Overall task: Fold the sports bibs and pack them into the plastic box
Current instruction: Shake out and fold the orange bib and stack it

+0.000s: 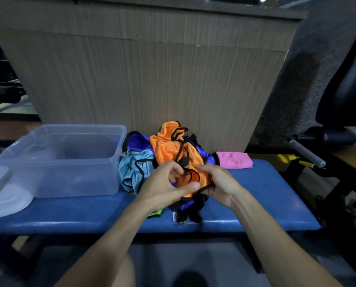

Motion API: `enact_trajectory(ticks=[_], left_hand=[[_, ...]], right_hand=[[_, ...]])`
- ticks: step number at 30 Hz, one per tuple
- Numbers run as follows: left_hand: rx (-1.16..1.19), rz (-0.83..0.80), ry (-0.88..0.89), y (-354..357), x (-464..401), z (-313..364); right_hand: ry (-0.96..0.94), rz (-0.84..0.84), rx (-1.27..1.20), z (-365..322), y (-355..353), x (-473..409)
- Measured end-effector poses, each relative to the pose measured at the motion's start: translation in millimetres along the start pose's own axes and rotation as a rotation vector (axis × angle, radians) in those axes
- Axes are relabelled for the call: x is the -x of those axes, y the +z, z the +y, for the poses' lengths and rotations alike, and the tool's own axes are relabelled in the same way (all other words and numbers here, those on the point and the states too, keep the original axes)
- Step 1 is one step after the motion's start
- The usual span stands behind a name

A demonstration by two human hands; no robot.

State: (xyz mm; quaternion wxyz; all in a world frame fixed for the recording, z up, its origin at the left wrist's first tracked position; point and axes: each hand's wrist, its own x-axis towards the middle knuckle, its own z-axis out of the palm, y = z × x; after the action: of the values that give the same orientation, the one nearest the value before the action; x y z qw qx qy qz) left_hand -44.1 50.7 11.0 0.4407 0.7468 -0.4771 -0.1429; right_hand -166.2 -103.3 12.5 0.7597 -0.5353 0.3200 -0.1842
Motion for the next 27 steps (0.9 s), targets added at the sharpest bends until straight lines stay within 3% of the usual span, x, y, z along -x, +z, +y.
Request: enact_trajectory(ticks=[3,5,9,13,15,17,20,22,24,27], left_hand=[[-0.243,0.046,0.049,8,4,12],[-0.224,0.118,0.041,9,0,11],[0.116,0.102,-0.089,-6,-7,1],[0.577,0.136,-0.203,-30,-6,16],[0.713,0.159,-0.217,-38,-10,24],[0.757,0.161,-0.213,-42,-15,33],[0.756,0.140,-0.170,-39,-21,49],[0.791,0.117,-0.146,-36,-23,57],[0.786,0.034,-0.119,-35,-21,61],[0.798,-0.106,-0.076,-36,-16,60]], right_hand=[[-0.004,0.001,-0.018,-1,4,1],[-0.016,-0.001,-0.036,0,5,0],[-0.042,0.080,-0.065,2,-1,0],[-0.045,0.304,0.179,13,-16,-1],[-0.192,0.424,0.451,17,-16,0],[-0.507,0.467,0.643,15,-9,10],[-0.888,0.207,0.668,-4,20,41],[-1.011,0.099,0.774,-15,39,54],[-1.121,0.195,0.860,-19,46,53],[-1.103,0.284,0.714,-19,38,47]])
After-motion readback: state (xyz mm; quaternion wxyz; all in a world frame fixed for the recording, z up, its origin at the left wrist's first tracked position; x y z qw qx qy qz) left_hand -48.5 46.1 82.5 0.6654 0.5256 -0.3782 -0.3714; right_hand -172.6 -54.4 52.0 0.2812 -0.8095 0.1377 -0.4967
